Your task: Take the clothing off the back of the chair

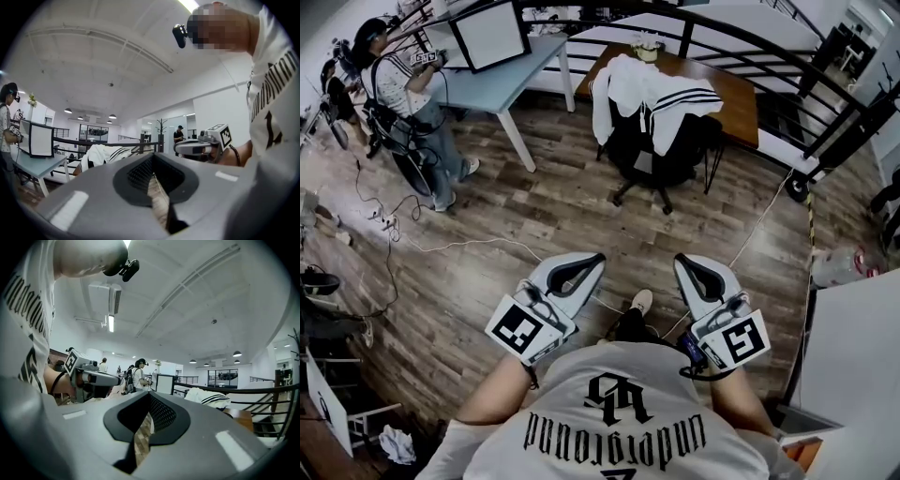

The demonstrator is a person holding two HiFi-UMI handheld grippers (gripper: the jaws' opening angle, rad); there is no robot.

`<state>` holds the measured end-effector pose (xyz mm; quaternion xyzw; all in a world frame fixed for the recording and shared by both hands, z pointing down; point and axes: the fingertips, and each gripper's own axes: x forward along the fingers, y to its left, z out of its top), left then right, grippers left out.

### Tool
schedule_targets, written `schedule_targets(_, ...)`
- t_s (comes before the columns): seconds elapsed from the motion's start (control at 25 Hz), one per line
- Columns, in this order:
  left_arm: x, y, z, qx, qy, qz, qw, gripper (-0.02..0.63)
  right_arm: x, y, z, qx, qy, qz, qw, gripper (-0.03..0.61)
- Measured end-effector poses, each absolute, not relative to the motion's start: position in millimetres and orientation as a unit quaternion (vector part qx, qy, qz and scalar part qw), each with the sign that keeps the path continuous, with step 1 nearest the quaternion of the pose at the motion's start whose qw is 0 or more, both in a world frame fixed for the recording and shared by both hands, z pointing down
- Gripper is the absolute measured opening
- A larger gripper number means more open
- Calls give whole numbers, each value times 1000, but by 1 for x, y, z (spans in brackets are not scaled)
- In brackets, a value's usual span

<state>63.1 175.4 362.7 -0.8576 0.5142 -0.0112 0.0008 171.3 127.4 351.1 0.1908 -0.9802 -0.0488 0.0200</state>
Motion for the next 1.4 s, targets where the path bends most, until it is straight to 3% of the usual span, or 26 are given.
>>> schedule_targets(0.76,48,-66,380,-841,540,-12,-19,49,175,-112,368,165,-984,-46,39,3)
schedule_targets(1.4,15,-166,399,-872,487,-45,-13,49,157,-196,370,204,-976,-48,55,5)
